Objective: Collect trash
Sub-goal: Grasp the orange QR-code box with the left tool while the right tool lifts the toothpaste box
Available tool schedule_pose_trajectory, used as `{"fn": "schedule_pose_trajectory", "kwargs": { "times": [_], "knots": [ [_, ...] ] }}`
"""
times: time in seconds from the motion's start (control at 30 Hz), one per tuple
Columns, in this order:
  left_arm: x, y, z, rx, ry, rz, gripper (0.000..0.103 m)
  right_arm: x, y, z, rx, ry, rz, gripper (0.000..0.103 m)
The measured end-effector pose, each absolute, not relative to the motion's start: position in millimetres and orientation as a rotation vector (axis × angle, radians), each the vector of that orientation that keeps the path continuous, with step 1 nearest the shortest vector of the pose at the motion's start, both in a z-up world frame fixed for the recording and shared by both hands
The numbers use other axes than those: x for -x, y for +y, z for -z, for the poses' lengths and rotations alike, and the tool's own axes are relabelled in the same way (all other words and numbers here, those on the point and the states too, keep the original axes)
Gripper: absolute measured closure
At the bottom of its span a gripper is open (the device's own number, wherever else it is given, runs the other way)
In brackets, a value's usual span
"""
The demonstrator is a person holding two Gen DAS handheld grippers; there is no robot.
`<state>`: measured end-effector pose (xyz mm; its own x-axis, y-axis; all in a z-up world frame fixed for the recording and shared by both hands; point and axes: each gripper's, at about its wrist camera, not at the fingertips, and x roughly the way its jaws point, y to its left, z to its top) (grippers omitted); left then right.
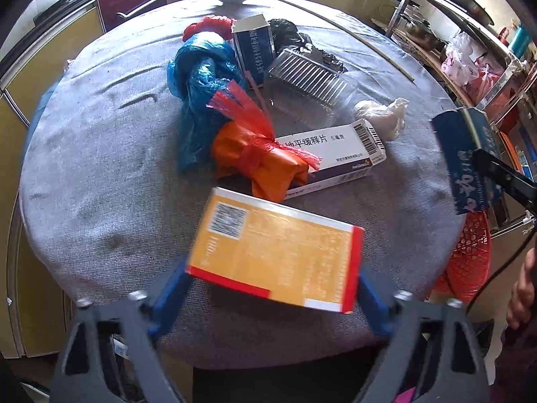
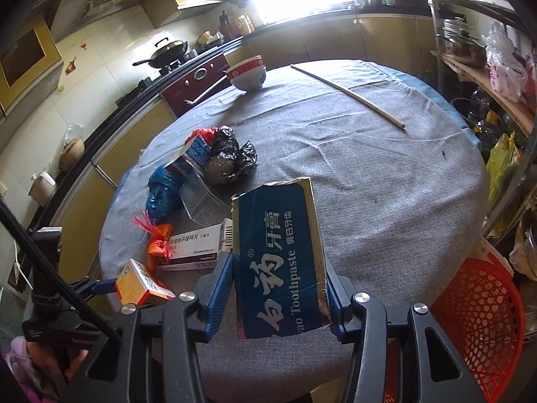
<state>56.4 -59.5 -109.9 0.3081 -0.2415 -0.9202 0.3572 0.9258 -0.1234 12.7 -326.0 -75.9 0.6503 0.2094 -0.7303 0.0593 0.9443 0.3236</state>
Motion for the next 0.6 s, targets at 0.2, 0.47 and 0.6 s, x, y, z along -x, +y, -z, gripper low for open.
{"fn": "schedule_pose_trajectory", "kwargs": {
  "times": [0.2, 0.47, 0.6],
  "knots": [
    [-50.8, -62.6, 98.3, -0.139, 1.132, 0.404, 0.025, 3.6, -343.5, 70.8, -0.36, 0.836, -0.049, 0.051],
    [-37.9, -96.1, 66.7, -0.234, 1.019, 0.501, 0.025, 46.8, -402.8, 78.3, -0.46, 0.818, 0.08, 0.051],
    [-34.5, -130.3, 52.3, -0.306, 0.978, 0.585, 0.025, 78.2, -443.0, 92.7, -0.546, 0.819, 0.18, 0.051]
  ]
}}
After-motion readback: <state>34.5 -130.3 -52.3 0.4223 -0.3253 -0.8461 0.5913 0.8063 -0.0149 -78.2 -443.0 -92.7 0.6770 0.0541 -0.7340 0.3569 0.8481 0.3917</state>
